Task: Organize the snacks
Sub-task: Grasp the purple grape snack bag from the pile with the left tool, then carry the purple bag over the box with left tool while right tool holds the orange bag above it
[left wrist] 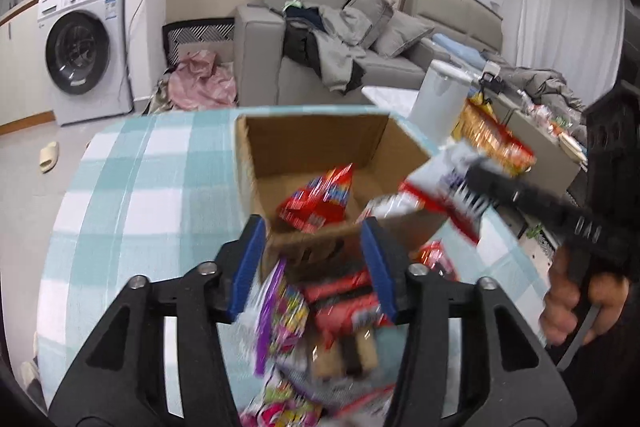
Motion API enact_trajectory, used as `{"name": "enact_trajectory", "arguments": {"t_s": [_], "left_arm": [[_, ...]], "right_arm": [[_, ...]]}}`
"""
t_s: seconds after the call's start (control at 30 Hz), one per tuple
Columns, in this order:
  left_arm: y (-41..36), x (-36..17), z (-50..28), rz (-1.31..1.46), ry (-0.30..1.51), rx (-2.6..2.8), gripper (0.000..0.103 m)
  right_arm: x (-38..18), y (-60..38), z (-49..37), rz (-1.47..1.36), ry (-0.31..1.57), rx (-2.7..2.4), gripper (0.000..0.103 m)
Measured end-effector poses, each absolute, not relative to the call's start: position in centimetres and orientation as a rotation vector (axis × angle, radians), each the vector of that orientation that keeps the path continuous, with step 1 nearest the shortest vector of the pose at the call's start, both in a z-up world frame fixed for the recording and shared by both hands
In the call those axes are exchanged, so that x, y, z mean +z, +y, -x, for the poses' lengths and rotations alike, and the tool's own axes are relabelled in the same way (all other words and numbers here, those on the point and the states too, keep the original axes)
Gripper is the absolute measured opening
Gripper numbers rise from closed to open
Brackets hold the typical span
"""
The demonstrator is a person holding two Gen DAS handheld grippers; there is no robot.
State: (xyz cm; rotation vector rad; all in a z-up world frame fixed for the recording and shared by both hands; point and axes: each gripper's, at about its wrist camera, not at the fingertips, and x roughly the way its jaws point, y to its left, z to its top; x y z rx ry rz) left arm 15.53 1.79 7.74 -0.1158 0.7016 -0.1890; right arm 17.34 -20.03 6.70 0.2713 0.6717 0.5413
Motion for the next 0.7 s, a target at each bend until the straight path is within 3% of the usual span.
{"name": "enact_trajectory", "arguments": {"t_s": [0.07,0.2,0.7], "left_arm": [[2.5,6.8,-14.2,0.129,0.719,-0.174,0.068],[3.6,4.6,-11.7,0.130,0.767,-0.149,0.080],[4.4,-3.5,-8.3,0.095,0.965,-0.129,0.078]], "right_arm": [[6.6,-20.1,-17.2,-0.272,0.672,0.540,0.047],[6.3,-20.3,-16.8,-0.285,0.675,0.541,0.047],[4.4,-20.3,-14.6,-0.283,0.719,0.544,0.047]]}}
